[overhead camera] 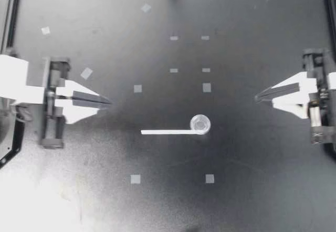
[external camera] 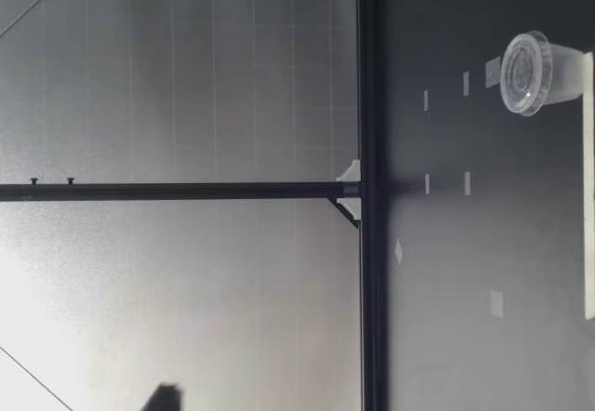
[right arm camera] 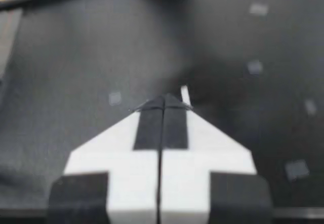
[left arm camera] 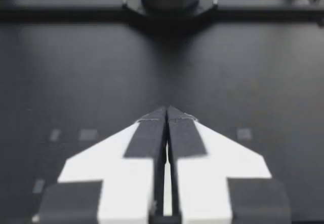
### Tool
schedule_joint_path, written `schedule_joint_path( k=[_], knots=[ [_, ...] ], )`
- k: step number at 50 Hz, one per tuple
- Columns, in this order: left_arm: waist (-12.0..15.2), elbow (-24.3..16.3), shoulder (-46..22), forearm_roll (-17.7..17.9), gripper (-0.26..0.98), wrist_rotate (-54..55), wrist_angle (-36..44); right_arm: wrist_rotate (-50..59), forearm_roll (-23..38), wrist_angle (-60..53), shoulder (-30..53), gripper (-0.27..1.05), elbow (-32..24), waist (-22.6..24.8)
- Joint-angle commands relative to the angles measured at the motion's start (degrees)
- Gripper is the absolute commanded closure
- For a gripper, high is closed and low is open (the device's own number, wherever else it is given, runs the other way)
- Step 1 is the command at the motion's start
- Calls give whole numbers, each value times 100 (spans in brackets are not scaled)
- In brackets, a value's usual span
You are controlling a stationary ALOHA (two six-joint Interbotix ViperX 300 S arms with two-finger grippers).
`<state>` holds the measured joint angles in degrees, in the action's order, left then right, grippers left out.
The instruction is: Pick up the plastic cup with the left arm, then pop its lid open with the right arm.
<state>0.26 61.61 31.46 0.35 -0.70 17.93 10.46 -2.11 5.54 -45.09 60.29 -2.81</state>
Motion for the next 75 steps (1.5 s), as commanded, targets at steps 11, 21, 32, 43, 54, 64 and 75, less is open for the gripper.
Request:
schedule_joint_path(
  k=[11,21,32,43,54,64,75],
  knots=[
    [26,-193,-747,35,42,70,519,114,-26,44,940,81,-229,105],
    [26,-211,-1248,53,33,281,747,290,-88,-396,1345,81,-132,176],
    [26,-360,-1881,62,33,290,1037,404,-97,-598,1916,81,-141,220],
    [26,-721,-2628,53,31,290,1037,404,-88,-642,2443,81,-229,229],
    [26,-1063,-3208,62,22,290,1011,396,-88,-853,3032,81,-396,246],
    [18,-1274,-3604,62,20,290,993,431,-88,-1178,3595,81,-501,246],
    [26,-1503,-4008,53,20,281,993,422,-88,-1248,3964,81,-677,246]
  ],
)
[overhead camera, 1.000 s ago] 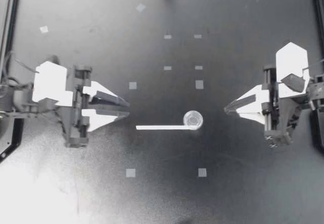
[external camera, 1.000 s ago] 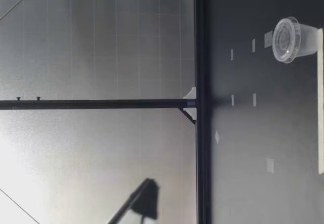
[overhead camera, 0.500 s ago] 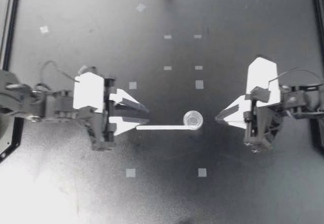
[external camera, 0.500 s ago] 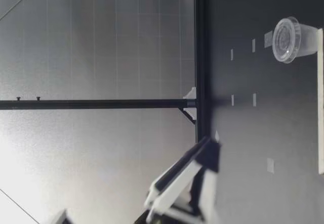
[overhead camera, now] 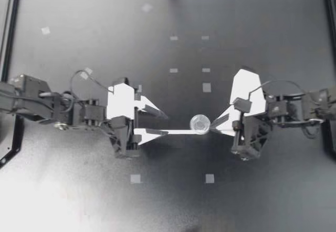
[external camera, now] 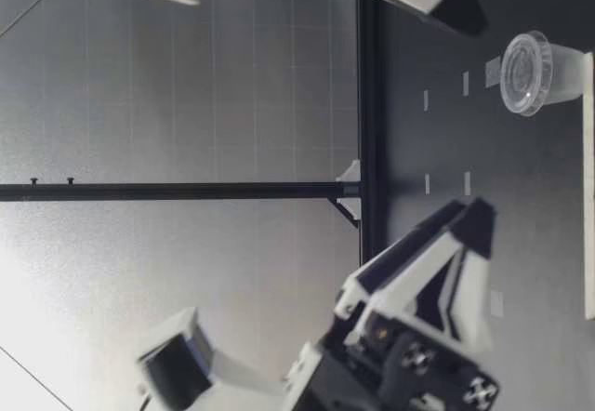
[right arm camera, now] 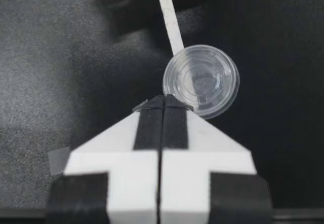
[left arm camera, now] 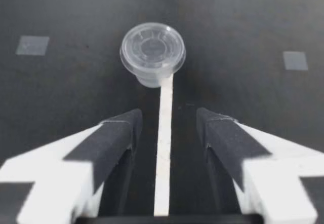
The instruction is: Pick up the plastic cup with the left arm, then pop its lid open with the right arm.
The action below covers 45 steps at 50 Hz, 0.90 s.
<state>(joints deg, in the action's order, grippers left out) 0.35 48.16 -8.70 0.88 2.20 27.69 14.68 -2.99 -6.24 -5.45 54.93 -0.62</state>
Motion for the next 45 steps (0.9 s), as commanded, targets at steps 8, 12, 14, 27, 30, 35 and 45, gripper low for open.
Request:
schedule_joint_path(
  k=[8,12,14,27,30,35,45],
  knots=[
    [18,-360,-281,0,19,-18,18,9,0,-193,105,81,-158,26],
    [18,-448,-396,0,19,-26,18,9,0,-229,149,81,-141,26],
    [9,-483,-431,0,19,-35,9,0,0,-237,158,81,-141,26],
    [53,-773,-642,0,10,-88,-220,0,0,-237,246,81,-114,0],
    [62,-853,-703,0,10,-97,-272,9,0,-237,255,81,-97,-18],
    [97,-940,-809,0,10,-123,-299,9,0,-237,237,81,-70,-44],
    [193,-1063,-976,-9,9,-123,-299,-9,0,-264,237,81,-53,-114]
  ],
)
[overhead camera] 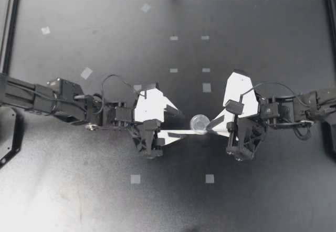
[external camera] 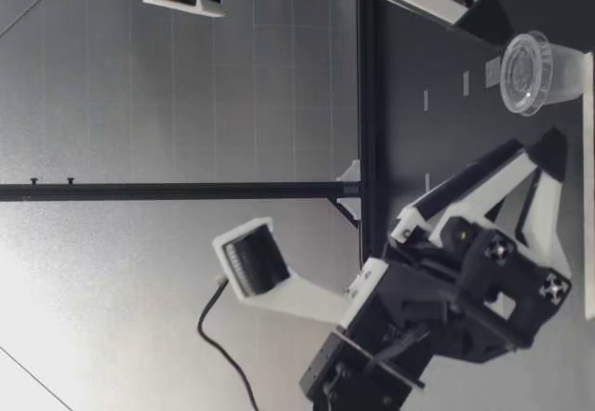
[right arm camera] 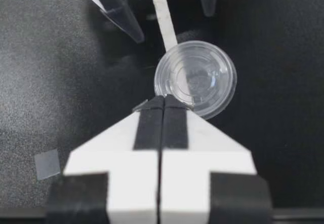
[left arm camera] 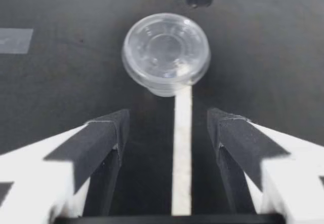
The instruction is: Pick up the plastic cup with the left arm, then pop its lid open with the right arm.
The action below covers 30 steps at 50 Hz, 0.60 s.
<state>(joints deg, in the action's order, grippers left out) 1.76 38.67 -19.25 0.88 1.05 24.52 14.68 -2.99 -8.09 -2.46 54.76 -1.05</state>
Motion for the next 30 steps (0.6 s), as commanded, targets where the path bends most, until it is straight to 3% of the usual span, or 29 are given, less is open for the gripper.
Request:
schedule_joint_path(
  k=[1,30],
  knots=[
    [62,-132,70,0,9,-9,18,-9,0,-88,-62,81,-44,-79],
    [70,-448,-211,-79,9,-9,18,-9,9,-308,9,81,35,-185]
  ],
)
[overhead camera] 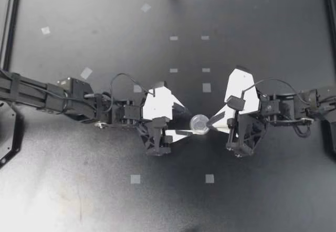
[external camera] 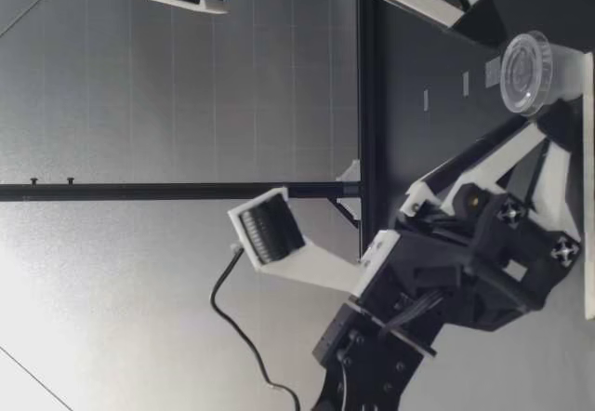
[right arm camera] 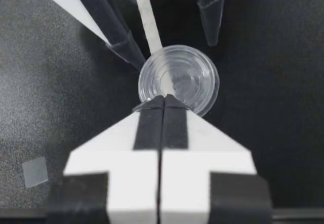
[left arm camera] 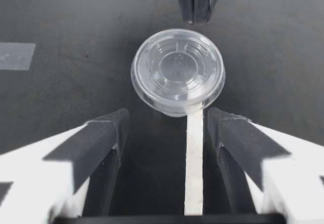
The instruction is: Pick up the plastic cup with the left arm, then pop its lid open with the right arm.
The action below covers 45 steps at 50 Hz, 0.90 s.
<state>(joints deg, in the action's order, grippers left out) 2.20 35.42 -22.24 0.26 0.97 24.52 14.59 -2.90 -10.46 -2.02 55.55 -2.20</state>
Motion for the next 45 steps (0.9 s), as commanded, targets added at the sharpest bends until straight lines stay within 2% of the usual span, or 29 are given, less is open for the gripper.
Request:
schedule_joint_path(
  k=[1,30,45],
  knots=[
    [26,-123,79,-18,9,0,18,0,0,-79,-35,81,-44,-79],
    [26,-237,18,-18,9,9,18,123,0,-167,272,81,-35,-123],
    [18,-158,44,-18,9,18,9,105,0,-185,299,81,-62,-123]
  ],
)
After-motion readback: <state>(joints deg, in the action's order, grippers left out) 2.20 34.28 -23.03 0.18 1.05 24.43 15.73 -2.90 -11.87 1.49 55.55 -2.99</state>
